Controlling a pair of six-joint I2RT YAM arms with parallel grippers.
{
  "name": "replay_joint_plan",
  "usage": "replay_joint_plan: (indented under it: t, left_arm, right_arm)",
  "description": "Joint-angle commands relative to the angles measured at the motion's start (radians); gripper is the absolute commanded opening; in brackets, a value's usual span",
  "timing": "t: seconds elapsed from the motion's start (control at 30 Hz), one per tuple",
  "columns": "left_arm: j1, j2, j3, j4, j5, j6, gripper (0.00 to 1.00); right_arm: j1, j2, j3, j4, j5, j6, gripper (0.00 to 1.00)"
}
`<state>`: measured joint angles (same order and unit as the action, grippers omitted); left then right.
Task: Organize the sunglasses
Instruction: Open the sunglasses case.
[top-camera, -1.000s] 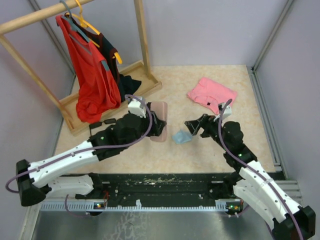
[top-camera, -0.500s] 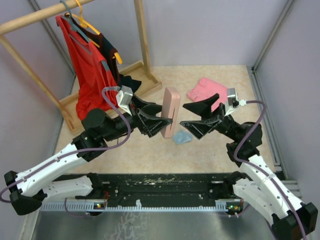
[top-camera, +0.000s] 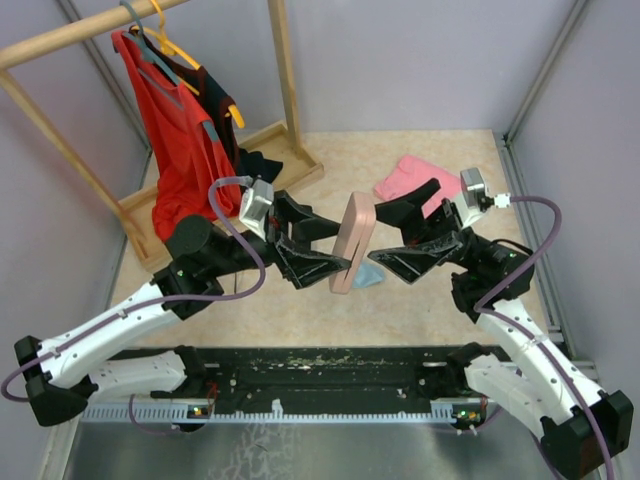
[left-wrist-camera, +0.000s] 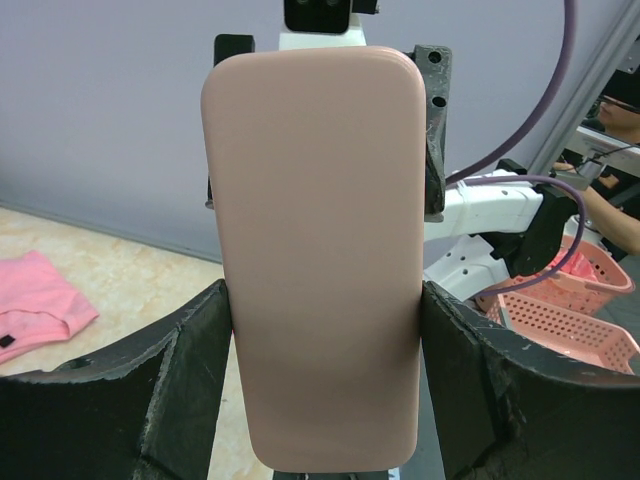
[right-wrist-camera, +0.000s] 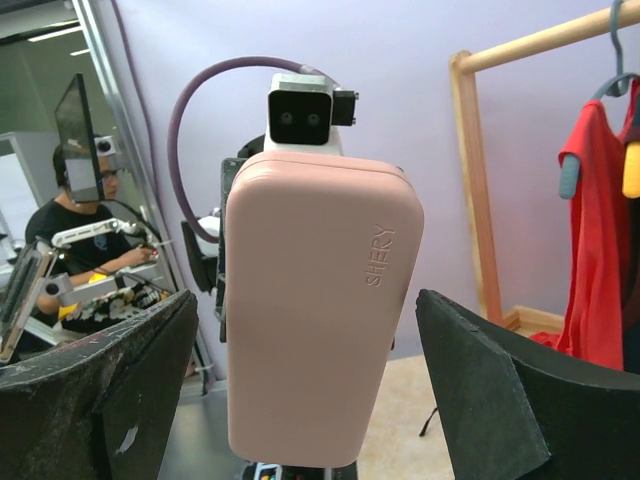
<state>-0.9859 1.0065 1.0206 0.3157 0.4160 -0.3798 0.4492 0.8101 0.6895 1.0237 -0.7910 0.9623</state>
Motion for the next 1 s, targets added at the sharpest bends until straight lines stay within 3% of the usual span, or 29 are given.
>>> replay_joint_plan:
  t: [0.0,0.2,0.6,0.87,0.97]
  left_arm:
    - [0.000,0.016,0.053,0.089,0.062,0.009,0.01]
    - [0.000,0.048,0.068,0.097,0.054,-0.002,0.01]
    - [0.000,0.051,0.080,0.087,0.026,-0.003,0.01]
    - [0.000,0.043,0.076,0.056,-0.022,0.016,0.01]
    - [0.000,0.037,0.084,0.000,-0.098,0.054,0.01]
  right_arm:
    - [0.011,-0.004,0.040,0.057,-0.042,0.033,0.90]
    - [0.051,0.006,0.050,0.038,-0.077,0.027,0.90]
    - [0.063,-0.023,0.053,-0.125,-0.033,-0.061,0.79]
    - [0.064,-0.023,0.048,-0.152,-0.011,-0.071,0.53]
    - [0.063,-0.032,0.062,-0.253,0.021,-0.137,0.50]
